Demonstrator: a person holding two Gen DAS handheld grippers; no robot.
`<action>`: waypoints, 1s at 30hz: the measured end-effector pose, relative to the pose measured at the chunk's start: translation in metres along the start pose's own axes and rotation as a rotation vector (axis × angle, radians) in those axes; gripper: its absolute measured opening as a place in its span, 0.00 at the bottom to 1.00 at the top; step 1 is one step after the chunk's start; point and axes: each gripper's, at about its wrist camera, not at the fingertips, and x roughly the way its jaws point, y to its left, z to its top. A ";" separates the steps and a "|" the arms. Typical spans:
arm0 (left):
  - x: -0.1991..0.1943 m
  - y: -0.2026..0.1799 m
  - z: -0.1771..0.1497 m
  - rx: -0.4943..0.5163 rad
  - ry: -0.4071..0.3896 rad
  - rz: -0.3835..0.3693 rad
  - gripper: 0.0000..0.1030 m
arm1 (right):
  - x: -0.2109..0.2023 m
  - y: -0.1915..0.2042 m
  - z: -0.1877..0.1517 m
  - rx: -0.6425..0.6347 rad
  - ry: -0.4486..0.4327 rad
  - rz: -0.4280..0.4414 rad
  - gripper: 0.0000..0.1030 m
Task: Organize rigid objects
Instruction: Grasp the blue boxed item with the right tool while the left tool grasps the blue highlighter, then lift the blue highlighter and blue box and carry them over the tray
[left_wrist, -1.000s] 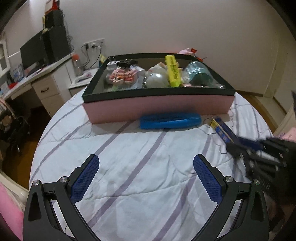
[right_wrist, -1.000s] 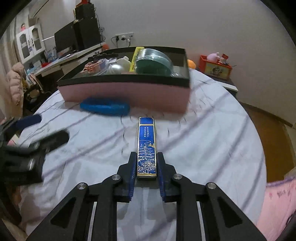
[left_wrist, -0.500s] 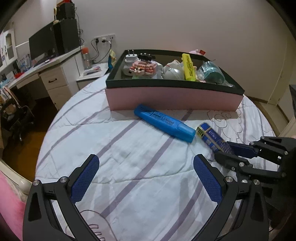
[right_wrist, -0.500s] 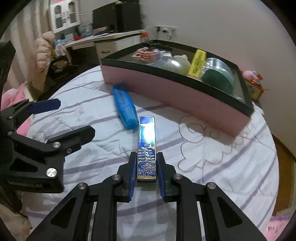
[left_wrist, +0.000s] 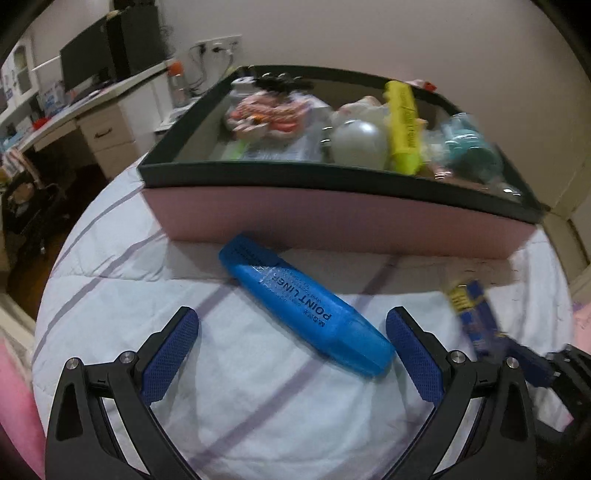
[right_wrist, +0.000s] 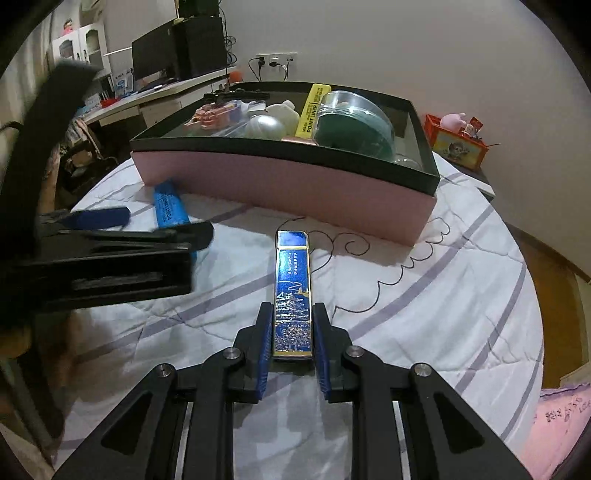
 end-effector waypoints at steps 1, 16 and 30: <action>-0.001 0.004 -0.002 -0.015 -0.007 0.004 0.99 | 0.001 -0.001 0.001 0.004 -0.003 0.003 0.20; -0.020 0.052 -0.015 0.005 -0.058 -0.026 0.45 | 0.016 0.003 0.017 0.038 -0.012 -0.024 0.20; -0.045 0.081 -0.048 0.049 -0.059 -0.065 0.25 | 0.011 0.021 0.012 0.013 -0.010 -0.003 0.20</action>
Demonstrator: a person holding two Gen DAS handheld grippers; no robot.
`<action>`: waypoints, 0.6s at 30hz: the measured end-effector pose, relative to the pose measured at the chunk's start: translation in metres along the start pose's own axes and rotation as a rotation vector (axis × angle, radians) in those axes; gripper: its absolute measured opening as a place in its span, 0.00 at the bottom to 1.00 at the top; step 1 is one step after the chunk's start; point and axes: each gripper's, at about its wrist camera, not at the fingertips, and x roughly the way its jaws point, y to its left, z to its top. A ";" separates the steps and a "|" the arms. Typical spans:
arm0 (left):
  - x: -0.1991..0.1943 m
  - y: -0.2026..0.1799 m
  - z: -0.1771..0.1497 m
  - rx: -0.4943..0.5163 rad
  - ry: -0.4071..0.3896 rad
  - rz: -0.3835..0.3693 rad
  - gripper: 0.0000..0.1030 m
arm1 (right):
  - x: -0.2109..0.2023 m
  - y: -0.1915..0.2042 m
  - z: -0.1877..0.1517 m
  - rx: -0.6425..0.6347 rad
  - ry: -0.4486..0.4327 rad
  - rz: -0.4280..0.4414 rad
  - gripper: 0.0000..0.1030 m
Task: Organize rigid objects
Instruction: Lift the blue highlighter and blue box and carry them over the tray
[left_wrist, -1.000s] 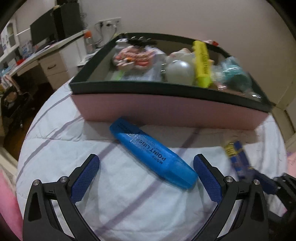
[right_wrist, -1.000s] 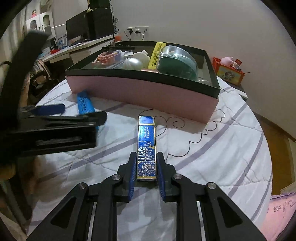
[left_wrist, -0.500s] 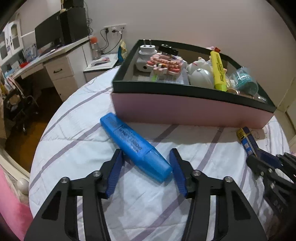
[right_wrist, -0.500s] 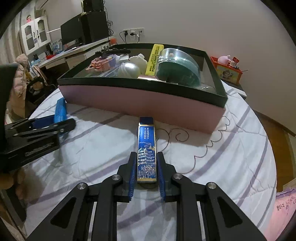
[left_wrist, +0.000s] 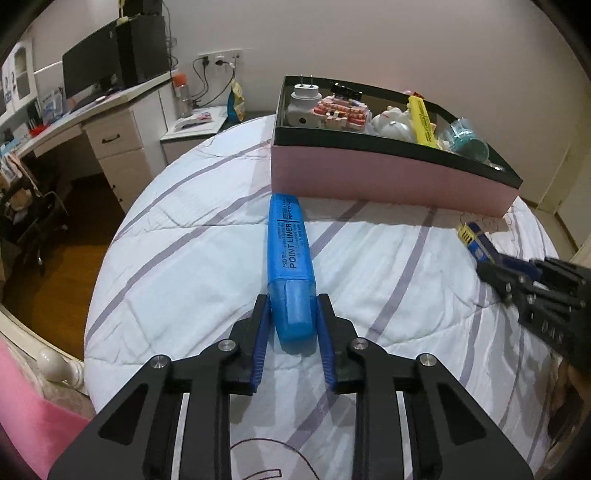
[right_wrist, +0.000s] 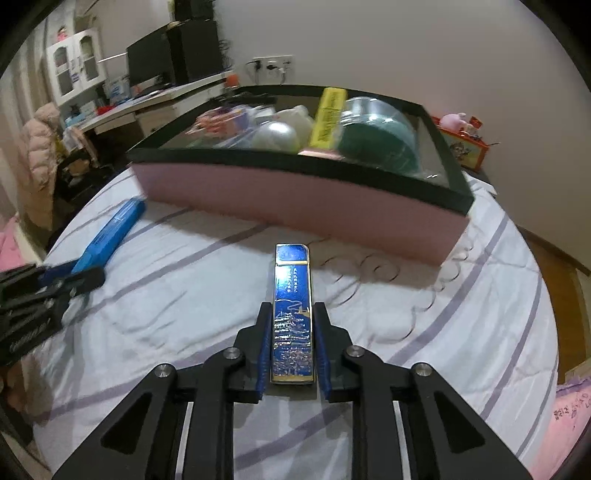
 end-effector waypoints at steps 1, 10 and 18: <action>0.002 -0.002 0.002 0.008 0.000 0.010 0.25 | -0.001 0.004 -0.002 -0.004 -0.003 -0.001 0.20; 0.019 -0.011 0.018 0.022 0.005 0.036 0.43 | 0.006 0.004 0.003 0.007 -0.002 -0.016 0.20; -0.004 -0.008 0.013 -0.003 -0.065 0.007 0.26 | -0.008 0.003 -0.001 0.020 -0.062 0.028 0.20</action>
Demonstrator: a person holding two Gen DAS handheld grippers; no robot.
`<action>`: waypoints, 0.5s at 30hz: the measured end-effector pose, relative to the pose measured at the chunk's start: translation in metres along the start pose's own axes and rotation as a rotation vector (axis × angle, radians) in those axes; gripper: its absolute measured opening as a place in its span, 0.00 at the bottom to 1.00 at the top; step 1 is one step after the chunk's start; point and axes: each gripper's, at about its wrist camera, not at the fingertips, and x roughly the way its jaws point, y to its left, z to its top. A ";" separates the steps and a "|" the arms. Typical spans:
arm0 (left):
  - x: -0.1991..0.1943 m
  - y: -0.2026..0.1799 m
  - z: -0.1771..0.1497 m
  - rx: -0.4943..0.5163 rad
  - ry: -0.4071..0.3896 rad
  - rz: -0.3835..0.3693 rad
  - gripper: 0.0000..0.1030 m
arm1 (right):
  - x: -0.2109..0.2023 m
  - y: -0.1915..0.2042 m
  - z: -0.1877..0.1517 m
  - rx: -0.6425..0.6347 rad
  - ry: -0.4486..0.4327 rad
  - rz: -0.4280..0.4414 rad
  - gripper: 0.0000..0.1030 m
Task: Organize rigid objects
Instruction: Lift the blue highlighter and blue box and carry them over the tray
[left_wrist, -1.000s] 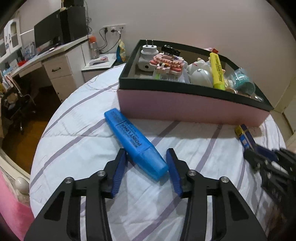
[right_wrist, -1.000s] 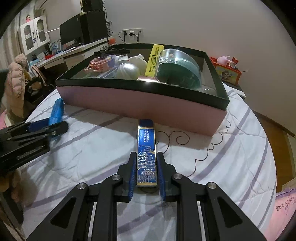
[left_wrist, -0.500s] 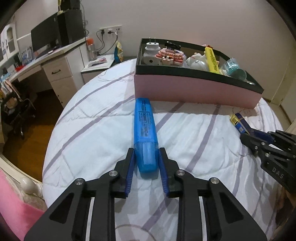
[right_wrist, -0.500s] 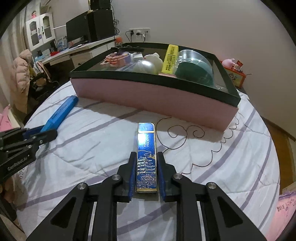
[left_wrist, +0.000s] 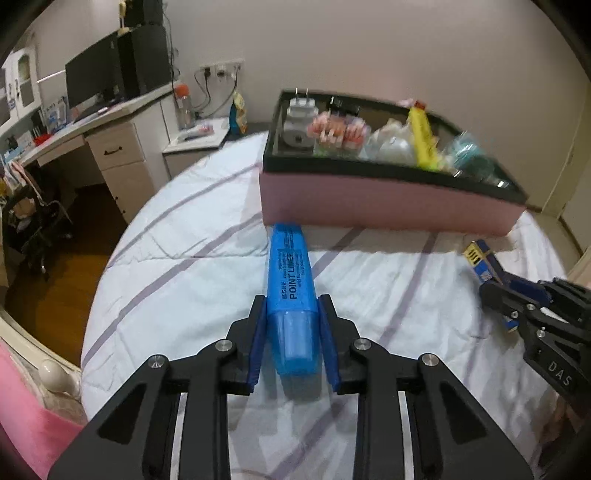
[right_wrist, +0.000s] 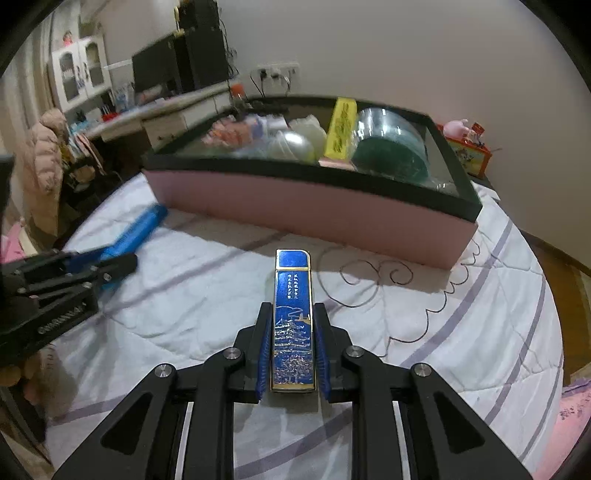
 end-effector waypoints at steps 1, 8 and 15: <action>-0.006 -0.002 0.000 0.000 -0.015 -0.006 0.26 | -0.006 0.001 -0.001 0.010 -0.026 0.013 0.20; -0.070 -0.022 0.001 0.009 -0.205 -0.029 0.25 | -0.061 0.024 0.003 0.040 -0.225 0.016 0.20; -0.114 -0.043 0.001 0.067 -0.308 -0.034 0.23 | -0.110 0.046 0.007 0.016 -0.368 -0.021 0.20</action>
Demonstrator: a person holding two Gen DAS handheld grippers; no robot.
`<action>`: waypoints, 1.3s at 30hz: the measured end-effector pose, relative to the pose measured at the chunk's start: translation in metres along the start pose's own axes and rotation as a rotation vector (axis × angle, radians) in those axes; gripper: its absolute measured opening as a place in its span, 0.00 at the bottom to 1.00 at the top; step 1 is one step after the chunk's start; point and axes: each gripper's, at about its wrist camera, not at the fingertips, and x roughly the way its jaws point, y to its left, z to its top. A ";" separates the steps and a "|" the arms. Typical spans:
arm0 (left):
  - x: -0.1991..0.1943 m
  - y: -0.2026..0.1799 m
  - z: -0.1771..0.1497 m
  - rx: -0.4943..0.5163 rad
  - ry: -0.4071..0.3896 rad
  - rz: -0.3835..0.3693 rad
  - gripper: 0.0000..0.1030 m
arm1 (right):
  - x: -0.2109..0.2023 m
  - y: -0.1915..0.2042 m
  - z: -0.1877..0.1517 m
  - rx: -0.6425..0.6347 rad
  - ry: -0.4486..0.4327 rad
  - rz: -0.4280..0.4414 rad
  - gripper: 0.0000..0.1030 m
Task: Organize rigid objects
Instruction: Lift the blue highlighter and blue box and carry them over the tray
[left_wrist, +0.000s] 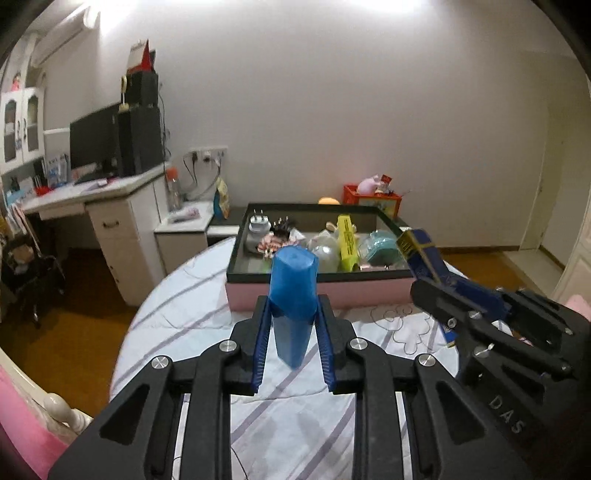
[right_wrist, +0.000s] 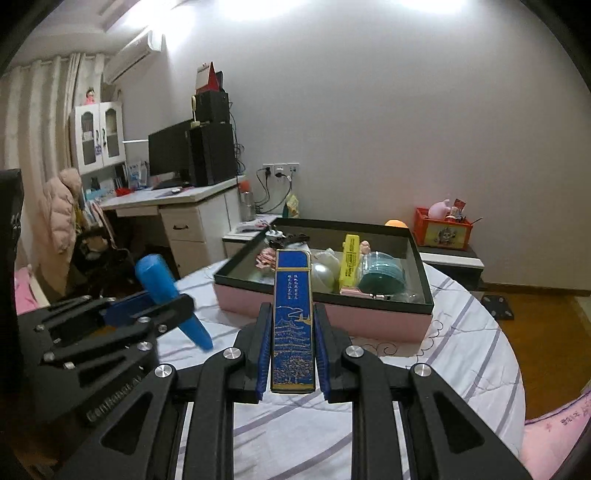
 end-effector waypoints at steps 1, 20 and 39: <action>-0.002 -0.003 0.001 0.011 -0.007 0.006 0.23 | -0.006 0.000 0.002 0.004 -0.020 0.000 0.20; -0.041 -0.032 0.026 0.085 -0.160 0.020 0.23 | -0.039 0.001 0.016 0.003 -0.091 -0.024 0.20; 0.002 -0.040 0.098 0.169 -0.280 0.064 0.23 | -0.018 -0.020 0.081 -0.028 -0.210 -0.076 0.21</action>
